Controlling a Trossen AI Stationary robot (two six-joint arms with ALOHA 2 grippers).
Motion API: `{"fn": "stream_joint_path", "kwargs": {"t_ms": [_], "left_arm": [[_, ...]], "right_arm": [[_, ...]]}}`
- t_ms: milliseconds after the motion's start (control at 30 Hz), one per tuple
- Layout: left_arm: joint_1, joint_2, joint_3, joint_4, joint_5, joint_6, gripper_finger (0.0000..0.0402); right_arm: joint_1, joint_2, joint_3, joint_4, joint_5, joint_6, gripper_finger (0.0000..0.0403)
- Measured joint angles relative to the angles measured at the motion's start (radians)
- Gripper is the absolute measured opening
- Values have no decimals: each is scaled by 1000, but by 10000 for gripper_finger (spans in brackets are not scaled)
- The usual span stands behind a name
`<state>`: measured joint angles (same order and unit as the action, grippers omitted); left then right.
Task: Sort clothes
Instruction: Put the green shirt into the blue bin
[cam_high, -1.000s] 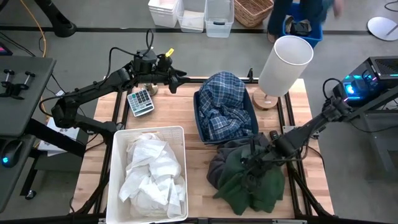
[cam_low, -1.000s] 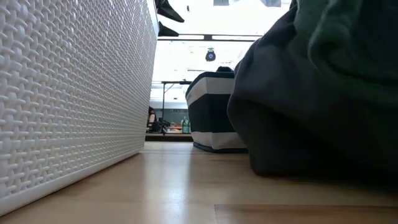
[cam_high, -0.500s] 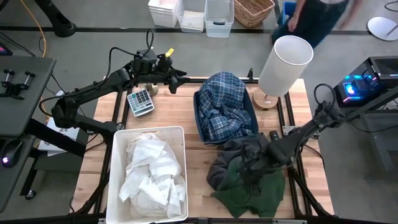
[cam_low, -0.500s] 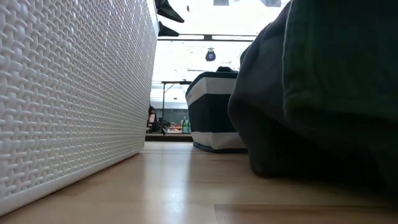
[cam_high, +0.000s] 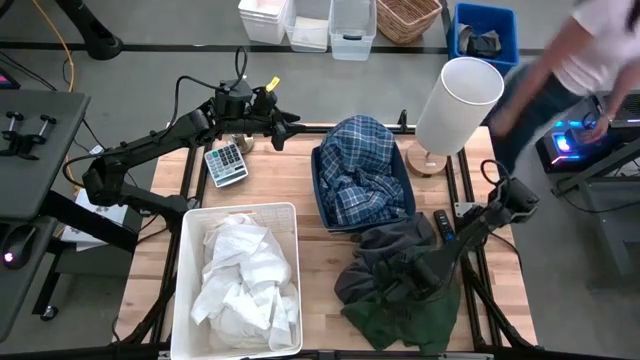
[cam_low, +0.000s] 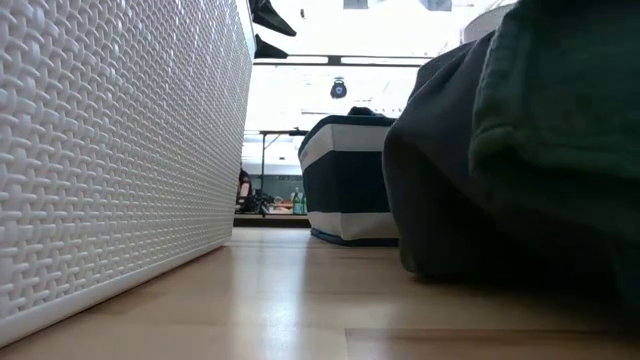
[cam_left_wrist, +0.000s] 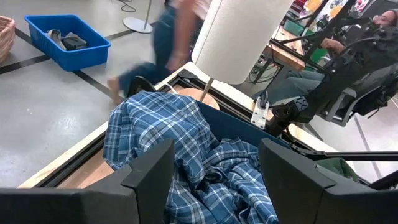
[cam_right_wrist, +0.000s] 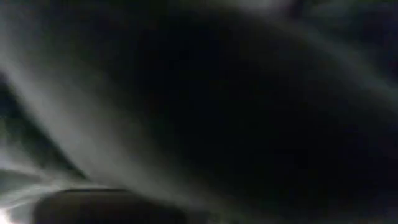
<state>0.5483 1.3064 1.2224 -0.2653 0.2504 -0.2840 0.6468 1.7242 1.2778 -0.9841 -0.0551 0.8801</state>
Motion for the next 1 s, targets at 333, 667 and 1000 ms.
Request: {"fn": "stream_joint_path", "kwargs": {"t_ms": [333, 667, 1000], "left_arm": [[0, 0, 0, 0, 0, -1, 220], [0, 0, 0, 0, 0, 6, 220], [0, 0, 0, 2, -1, -2, 220]], "right_arm": [[-12, -243, 435, -331, -2, 45, 4], [-41, -327, 924, -403, 551, -84, 2], [-167, -387, 1018, 341, 759, -1073, 1]]}}
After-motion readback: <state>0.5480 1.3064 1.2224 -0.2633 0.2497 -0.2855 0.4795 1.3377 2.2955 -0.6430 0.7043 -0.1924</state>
